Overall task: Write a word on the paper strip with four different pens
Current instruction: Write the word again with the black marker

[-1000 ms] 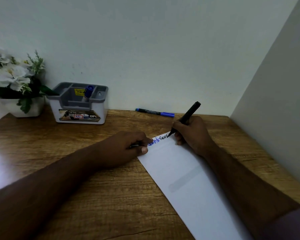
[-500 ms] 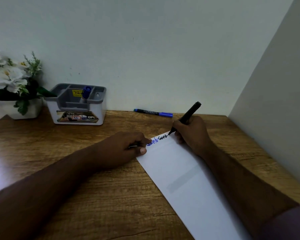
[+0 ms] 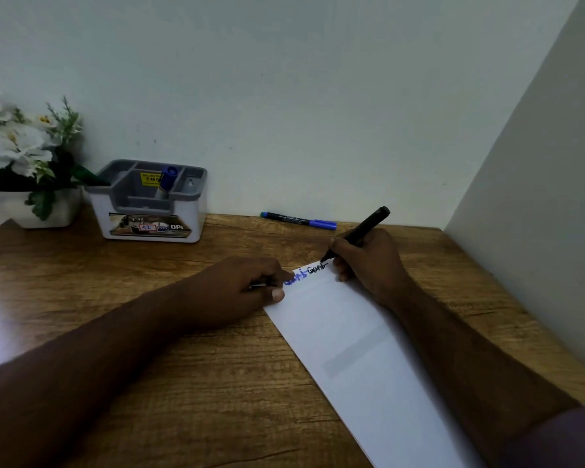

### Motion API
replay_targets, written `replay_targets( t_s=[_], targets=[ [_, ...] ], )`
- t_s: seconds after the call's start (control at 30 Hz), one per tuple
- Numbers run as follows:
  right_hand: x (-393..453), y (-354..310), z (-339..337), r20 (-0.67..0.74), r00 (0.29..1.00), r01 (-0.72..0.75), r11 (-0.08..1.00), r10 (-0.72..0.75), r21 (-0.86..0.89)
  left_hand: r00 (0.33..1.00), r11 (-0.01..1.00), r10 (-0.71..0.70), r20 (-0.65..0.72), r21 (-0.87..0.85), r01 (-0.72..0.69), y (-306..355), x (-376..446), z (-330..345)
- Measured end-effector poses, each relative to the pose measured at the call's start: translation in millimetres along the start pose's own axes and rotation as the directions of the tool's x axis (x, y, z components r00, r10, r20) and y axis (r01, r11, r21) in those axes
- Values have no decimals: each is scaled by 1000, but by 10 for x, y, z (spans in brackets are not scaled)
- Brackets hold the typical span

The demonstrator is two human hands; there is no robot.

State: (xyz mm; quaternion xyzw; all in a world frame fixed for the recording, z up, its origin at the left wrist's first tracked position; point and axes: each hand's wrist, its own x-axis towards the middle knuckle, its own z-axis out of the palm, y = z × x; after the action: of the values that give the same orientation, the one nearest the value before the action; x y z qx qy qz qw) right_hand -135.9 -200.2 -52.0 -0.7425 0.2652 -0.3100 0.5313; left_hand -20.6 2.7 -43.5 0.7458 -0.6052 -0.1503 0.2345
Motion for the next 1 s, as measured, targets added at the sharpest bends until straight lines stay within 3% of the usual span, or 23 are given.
replay_targets(
  t_s=[0.23,0.33,0.5,0.67,1.0],
  targets=[
    [5,-30,-24,-39,999,17,992,-12,124,1000,999,2,-22,-39,-3,-32,0,14],
    [19,-66,-69,-68,995,86,976,-74,201,999,987,-9,-30,-160,4,-50,-1,14],
    [-63,-272,-56,147,970,129,927,-191,352,982,927,-66,-179,-374,-6,-34,-12,1],
    [-162,-415,58,284,922,153,922,-263,355,924,810,-171,-343,-582,-66,-68,-17,-43],
    [-278,-430,126,356,906,160,965,-228,209,942,731,-196,-272,-681,-44,-110,-17,-52]
  ],
)
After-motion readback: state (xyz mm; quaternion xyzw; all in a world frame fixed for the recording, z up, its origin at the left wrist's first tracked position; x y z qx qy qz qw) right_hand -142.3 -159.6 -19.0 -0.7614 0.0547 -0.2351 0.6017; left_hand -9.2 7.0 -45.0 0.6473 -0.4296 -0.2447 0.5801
